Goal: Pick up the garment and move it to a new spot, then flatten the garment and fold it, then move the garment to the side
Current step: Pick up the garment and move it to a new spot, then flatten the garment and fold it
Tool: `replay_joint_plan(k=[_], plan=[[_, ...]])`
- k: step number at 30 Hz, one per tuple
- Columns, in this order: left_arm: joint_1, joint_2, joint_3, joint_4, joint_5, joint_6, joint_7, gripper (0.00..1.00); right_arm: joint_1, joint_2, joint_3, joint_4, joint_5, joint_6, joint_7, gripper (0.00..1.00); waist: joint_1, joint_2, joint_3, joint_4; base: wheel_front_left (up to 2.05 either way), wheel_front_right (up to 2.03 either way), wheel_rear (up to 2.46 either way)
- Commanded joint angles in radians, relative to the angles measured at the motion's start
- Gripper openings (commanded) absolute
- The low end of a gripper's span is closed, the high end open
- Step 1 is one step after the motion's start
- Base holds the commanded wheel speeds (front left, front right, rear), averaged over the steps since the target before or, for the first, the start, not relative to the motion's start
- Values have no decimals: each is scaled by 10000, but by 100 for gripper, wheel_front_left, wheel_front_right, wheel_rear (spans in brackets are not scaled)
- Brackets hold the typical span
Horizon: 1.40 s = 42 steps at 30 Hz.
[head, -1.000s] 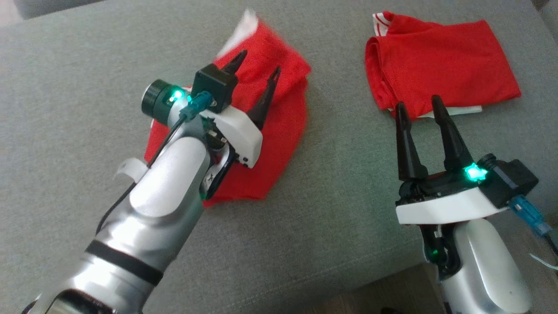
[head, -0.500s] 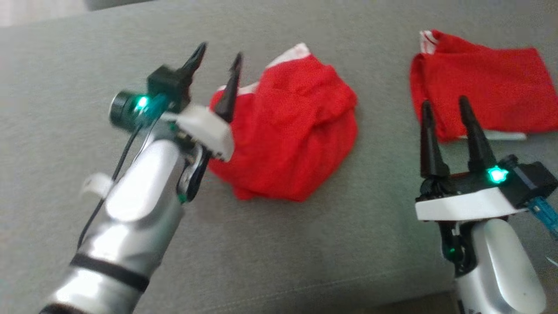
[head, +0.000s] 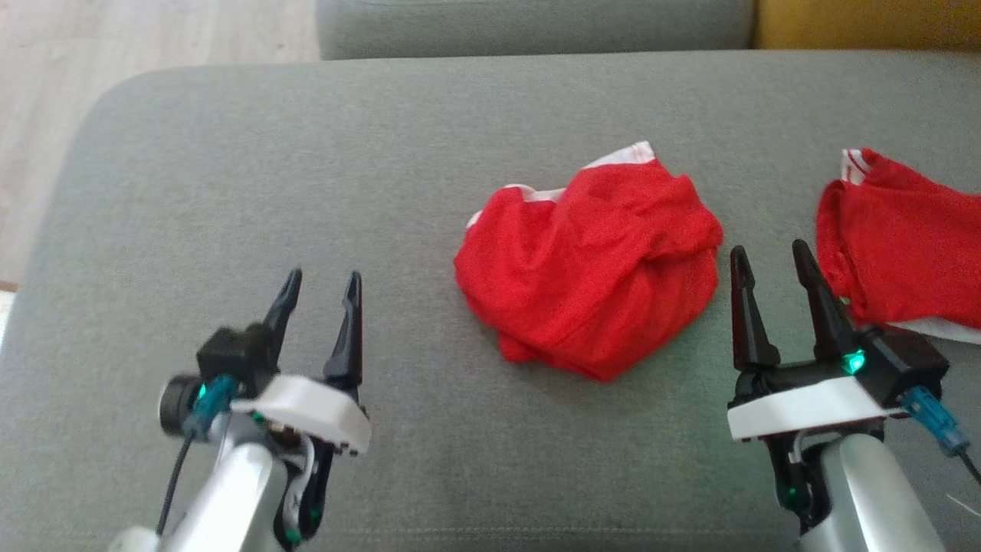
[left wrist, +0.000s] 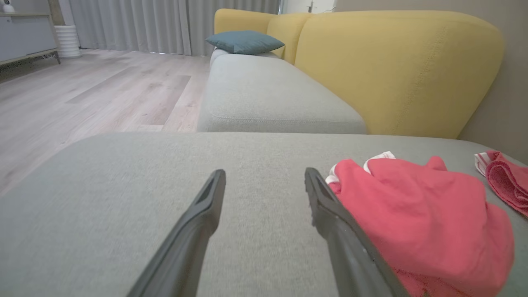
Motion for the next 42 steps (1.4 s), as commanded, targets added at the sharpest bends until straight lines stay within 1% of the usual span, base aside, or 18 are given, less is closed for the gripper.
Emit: replay_joint_plan(k=[1,4,7,9,12,14,20,23,25,26,27,30,37,42], plan=[[-364,62,479,-439,90,12,-120,100,-175,-1,196,-280,-95,31,12,100,0,-1,-142,216,0,0,0],[46,-165,807,-695,216,-45,-121,100,-164,-1,239,-206,-185,31,123,100,0,-1,-141,364,0,0,0],[175,-344,982,-779,395,-222,-121,100,-249,-1,244,-154,-277,31,297,100,0,-1,-79,511,0,0,0],[174,-430,1065,-779,509,-355,-121,100,-367,-1,321,-30,-370,31,607,100,0,-1,19,602,0,0,0],[106,-568,1183,-743,657,-517,-121,100,-651,-1,302,349,-709,31,1323,100,0,-1,233,791,0,0,0],[64,-671,1237,-724,745,-628,-121,100,-916,-1,209,574,-608,31,1641,100,0,-1,402,936,0,0,0],[-33,-935,1378,-522,912,-921,-121,100,-1817,-1,110,1344,-716,31,2278,100,0,-1,918,1344,0,0,0],[-138,-1079,1459,-408,1012,-1069,-122,100,-2382,-1,-212,2145,-940,31,2846,100,0,-1,1142,1572,0,0,0],[-190,-1138,1485,-366,1055,-1131,-122,100,-2621,-2,-244,2559,-1056,31,3177,100,0,-1,1212,1666,0,0,0],[-215,-1165,1492,-346,1074,-1156,-122,100,-2743,-2,-218,2732,-987,31,3303,72,0,-1,1242,1709,0,0,0],[-235,-1188,1499,-329,1091,-1178,-122,100,-2876,-8,-157,2852,-950,31,3346,0,0,-1,1263,1743,0,0,0],[-262,-1226,1509,-295,1122,-1218,-122,100,-3161,-128,-29,3029,-990,31,3333,0,0,-1,1278,1790,0,0,0],[-244,-1290,1642,-159,1152,-1294,-122,100,-4564,-338,437,3356,-945,31,2796,0,0,-1,1073,1827,0,0,0],[-165,-1306,1727,-132,1147,-1312,-122,100,-5911,-390,570,3566,-834,31,2106,0,0,-1,790,1827,0,0,0]])
